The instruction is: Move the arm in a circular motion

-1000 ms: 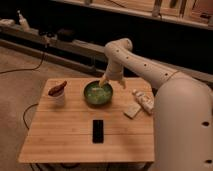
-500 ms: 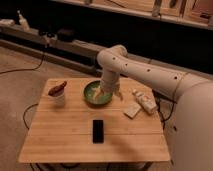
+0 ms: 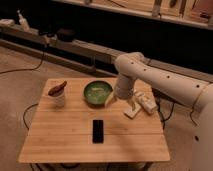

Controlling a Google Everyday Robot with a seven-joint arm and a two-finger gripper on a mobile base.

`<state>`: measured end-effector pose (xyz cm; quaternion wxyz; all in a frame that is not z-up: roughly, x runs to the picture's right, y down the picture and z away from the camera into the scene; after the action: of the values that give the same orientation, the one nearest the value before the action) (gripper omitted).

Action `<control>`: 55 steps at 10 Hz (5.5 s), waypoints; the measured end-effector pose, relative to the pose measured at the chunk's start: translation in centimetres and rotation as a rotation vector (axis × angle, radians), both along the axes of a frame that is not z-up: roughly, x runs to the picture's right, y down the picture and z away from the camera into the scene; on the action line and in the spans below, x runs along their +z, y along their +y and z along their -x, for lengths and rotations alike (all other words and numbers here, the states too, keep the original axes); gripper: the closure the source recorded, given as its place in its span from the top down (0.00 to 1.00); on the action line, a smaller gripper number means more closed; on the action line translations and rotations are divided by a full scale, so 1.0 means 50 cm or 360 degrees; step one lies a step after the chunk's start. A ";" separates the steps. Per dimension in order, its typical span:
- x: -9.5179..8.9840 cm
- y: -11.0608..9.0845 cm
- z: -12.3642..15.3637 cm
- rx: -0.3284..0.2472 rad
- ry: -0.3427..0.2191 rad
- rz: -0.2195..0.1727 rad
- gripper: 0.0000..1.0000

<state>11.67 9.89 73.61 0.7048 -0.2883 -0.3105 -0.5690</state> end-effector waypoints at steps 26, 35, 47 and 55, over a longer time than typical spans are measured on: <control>0.001 -0.005 0.120 -0.0205 -0.0076 -0.0085 0.80; 0.005 -0.032 -0.337 0.0473 0.0694 -0.0198 0.80; 0.254 -0.266 0.113 -0.0034 0.0064 -0.0452 0.80; -0.113 0.057 0.165 -0.0174 -0.0454 0.0203 0.80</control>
<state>3.42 12.72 67.94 0.6019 -0.2652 -0.4267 -0.6208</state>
